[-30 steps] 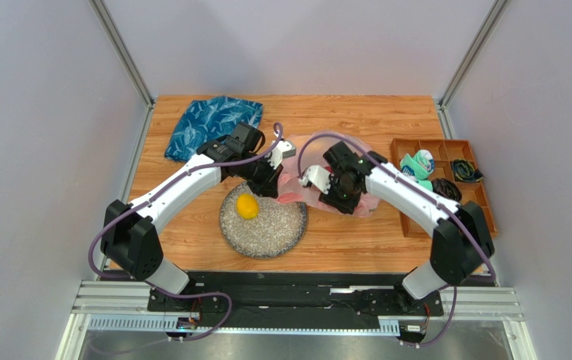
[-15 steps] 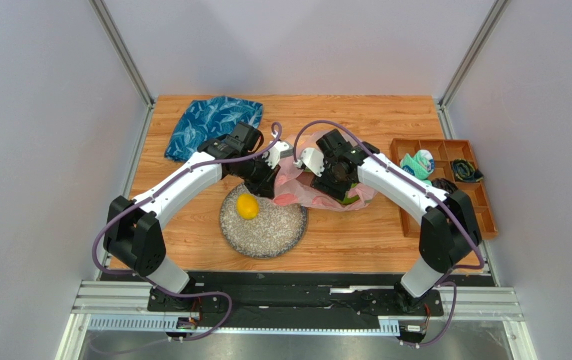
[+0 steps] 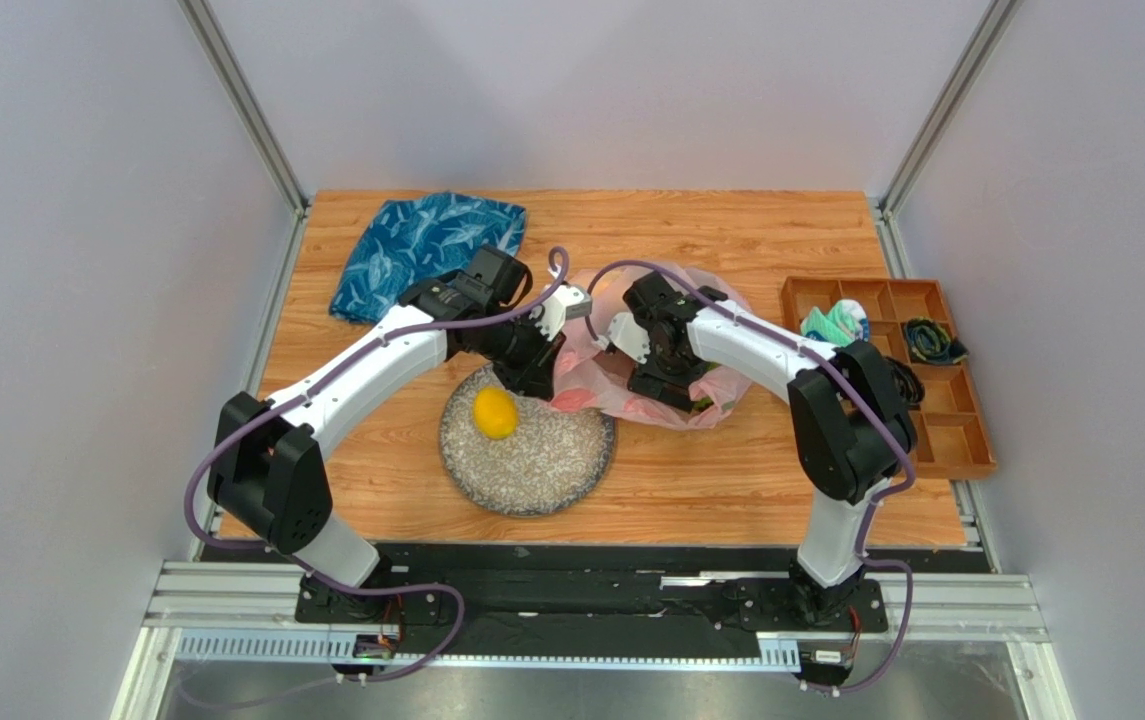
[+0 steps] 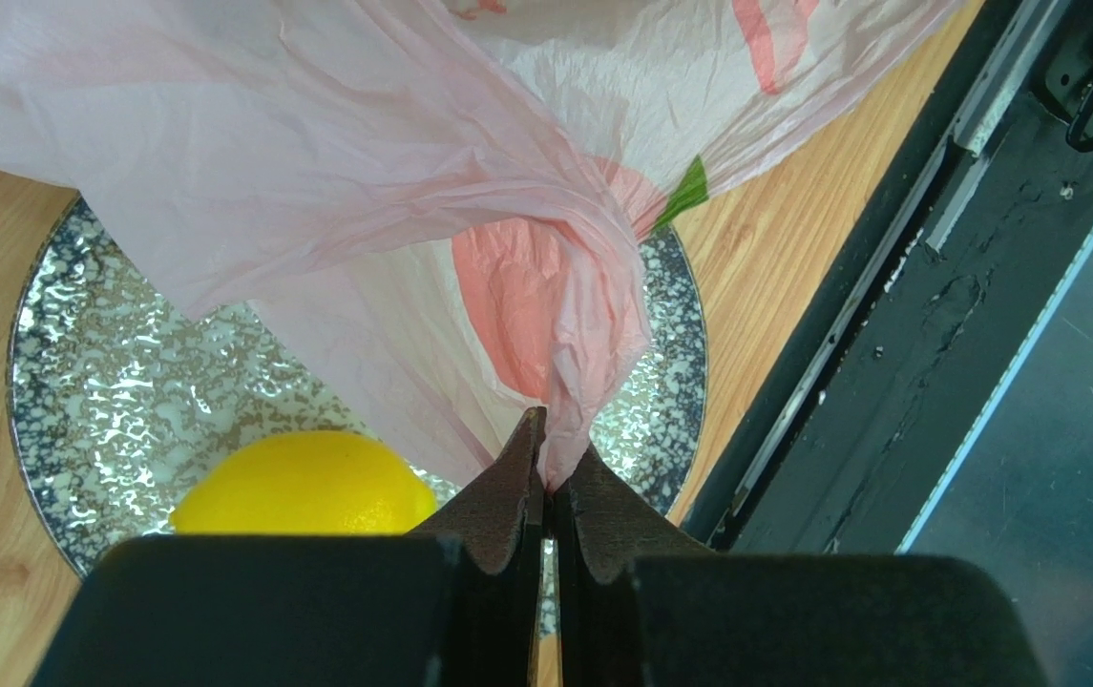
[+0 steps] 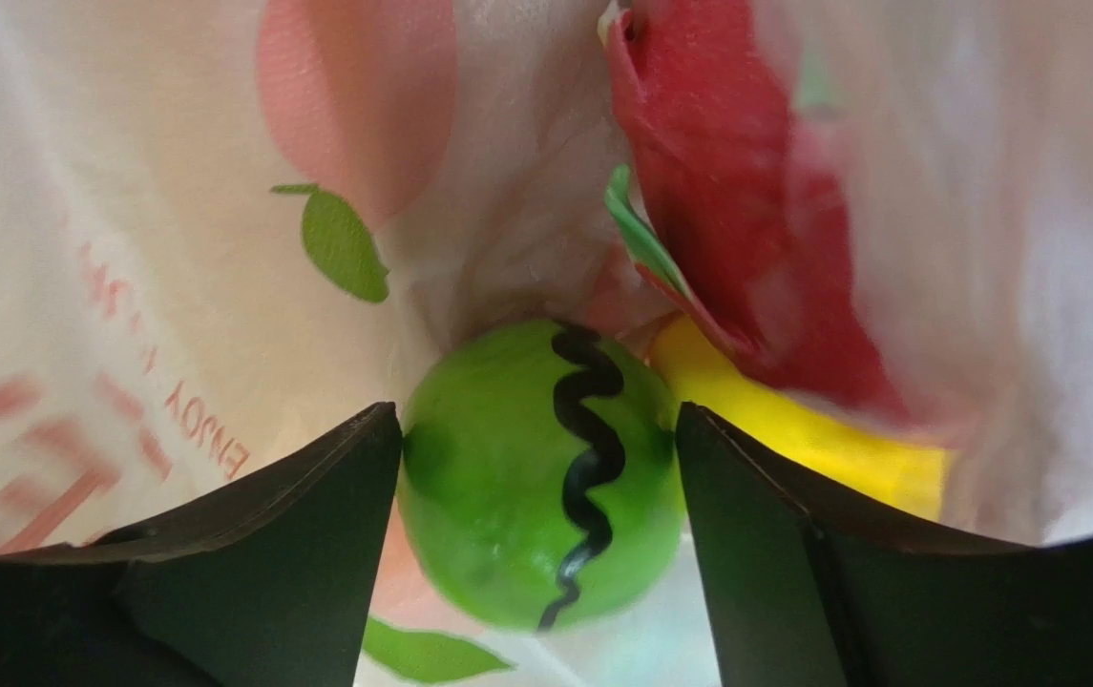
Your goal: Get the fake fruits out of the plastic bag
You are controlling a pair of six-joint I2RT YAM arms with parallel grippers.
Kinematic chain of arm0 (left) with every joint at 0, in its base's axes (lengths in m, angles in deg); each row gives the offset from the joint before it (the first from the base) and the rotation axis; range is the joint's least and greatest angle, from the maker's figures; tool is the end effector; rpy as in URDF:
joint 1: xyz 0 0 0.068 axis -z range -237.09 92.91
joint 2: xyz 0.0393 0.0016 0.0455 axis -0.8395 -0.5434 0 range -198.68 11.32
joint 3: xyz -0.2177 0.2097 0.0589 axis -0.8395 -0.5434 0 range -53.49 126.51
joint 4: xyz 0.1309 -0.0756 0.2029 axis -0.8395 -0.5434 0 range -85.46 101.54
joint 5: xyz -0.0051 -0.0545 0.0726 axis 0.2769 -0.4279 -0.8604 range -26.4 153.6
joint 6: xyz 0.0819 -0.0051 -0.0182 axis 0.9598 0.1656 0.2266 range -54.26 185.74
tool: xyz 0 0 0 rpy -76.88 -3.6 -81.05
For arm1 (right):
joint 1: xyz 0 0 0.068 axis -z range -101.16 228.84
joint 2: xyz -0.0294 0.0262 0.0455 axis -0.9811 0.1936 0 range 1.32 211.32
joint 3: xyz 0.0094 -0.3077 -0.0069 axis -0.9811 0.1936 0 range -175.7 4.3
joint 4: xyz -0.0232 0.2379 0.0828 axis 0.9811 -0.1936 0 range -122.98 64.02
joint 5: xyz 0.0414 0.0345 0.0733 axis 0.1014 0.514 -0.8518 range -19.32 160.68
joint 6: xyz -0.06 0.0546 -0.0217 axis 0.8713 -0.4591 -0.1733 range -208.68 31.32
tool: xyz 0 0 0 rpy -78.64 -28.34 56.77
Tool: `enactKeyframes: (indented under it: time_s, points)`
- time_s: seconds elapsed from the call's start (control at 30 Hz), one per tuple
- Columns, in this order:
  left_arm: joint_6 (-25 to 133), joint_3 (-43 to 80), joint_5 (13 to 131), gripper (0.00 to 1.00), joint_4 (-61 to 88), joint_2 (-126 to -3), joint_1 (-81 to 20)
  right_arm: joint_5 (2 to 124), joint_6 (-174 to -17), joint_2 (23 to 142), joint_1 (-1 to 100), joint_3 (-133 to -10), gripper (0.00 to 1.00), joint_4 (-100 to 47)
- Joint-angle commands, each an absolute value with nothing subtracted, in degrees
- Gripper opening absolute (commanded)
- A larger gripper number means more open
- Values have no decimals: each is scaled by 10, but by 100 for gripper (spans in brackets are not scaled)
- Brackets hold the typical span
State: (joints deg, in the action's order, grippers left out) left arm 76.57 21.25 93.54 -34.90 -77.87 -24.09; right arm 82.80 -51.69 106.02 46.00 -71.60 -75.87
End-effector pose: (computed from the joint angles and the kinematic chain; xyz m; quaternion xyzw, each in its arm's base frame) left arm 0.2537 -0.2085 0.2925 0.4091 0.8433 -0.2920 0.1903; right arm 0.3113 0.1825 0.1996 -0.5579 0.8174 -0.1085 0.0941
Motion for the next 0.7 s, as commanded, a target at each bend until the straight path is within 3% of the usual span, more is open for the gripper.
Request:
enactKeyframes:
  time_s: [0.0, 0.1, 0.2, 0.47, 0.67]
  points:
    - [777, 218, 948, 7, -347, -769, -240, 870, -508, 1071, 465, -707, 81, -743]
    - [779, 221, 944, 7, -350, -769, -240, 849, -509, 1046, 468, -714, 55, -747]
    - [781, 223, 941, 7, -352, -773, -240, 785, -513, 996, 469, -751, 47, -773]
    - [779, 247, 943, 6, -353, -806, -241, 525, -541, 898, 463, -879, 44, -831]
    - [762, 287, 960, 6, -364, -841, -276, 374, -568, 841, 417, -861, 46, -786]
